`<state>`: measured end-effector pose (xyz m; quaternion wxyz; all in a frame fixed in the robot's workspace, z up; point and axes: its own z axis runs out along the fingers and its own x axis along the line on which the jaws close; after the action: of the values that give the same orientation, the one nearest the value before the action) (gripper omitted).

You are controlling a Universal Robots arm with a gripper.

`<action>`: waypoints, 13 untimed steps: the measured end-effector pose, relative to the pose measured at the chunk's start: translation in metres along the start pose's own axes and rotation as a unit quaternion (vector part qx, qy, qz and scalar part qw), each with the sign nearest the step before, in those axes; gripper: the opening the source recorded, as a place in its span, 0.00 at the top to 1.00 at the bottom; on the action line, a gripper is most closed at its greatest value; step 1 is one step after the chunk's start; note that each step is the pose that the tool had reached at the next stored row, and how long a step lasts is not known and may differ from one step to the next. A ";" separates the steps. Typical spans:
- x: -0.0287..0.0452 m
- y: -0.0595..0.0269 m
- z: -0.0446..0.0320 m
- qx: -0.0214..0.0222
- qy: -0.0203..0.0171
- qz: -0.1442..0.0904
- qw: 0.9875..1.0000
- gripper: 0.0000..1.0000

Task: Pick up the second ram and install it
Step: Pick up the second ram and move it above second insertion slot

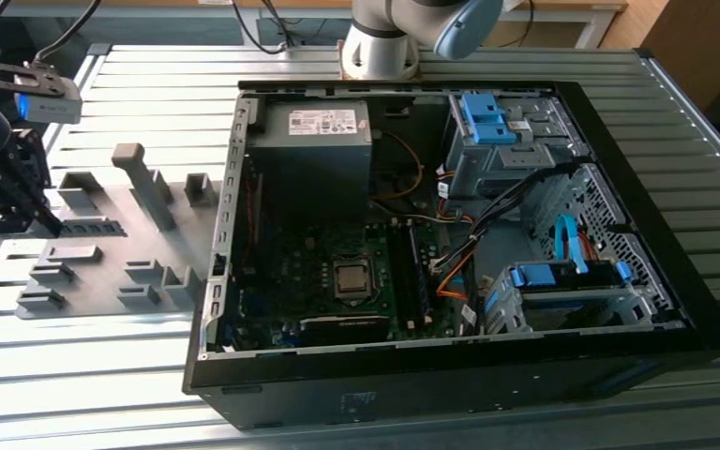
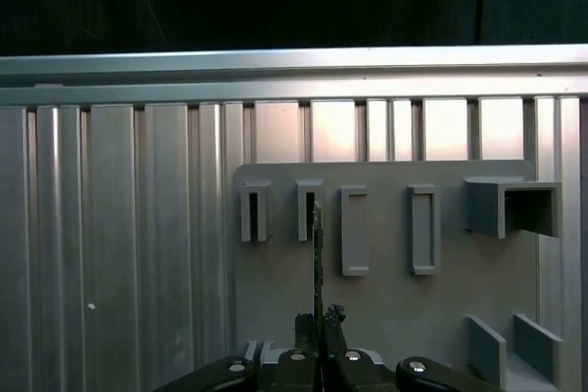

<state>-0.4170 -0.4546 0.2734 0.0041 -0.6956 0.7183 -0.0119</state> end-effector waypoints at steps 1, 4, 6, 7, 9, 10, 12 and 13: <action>0.0000 0.0000 -0.0003 0.000 0.000 0.000 1.000 0.86; 0.0000 0.0000 -0.0015 0.000 0.000 0.000 1.000 0.86; 0.0000 0.0000 -0.0022 0.000 0.000 0.000 1.000 0.86; 0.0000 -0.0001 -0.0026 0.000 0.000 0.000 1.000 0.86; 0.0000 -0.0001 -0.0034 0.000 0.000 0.000 1.000 0.86; 0.0000 -0.0001 -0.0037 0.000 0.000 0.000 1.000 0.86; 0.0000 -0.0001 -0.0044 0.000 0.000 0.000 1.000 0.86; 0.0001 -0.0001 -0.0047 0.000 0.000 0.000 1.000 0.86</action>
<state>-0.4170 -0.4546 0.2781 0.0041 -0.6956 0.7183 -0.0119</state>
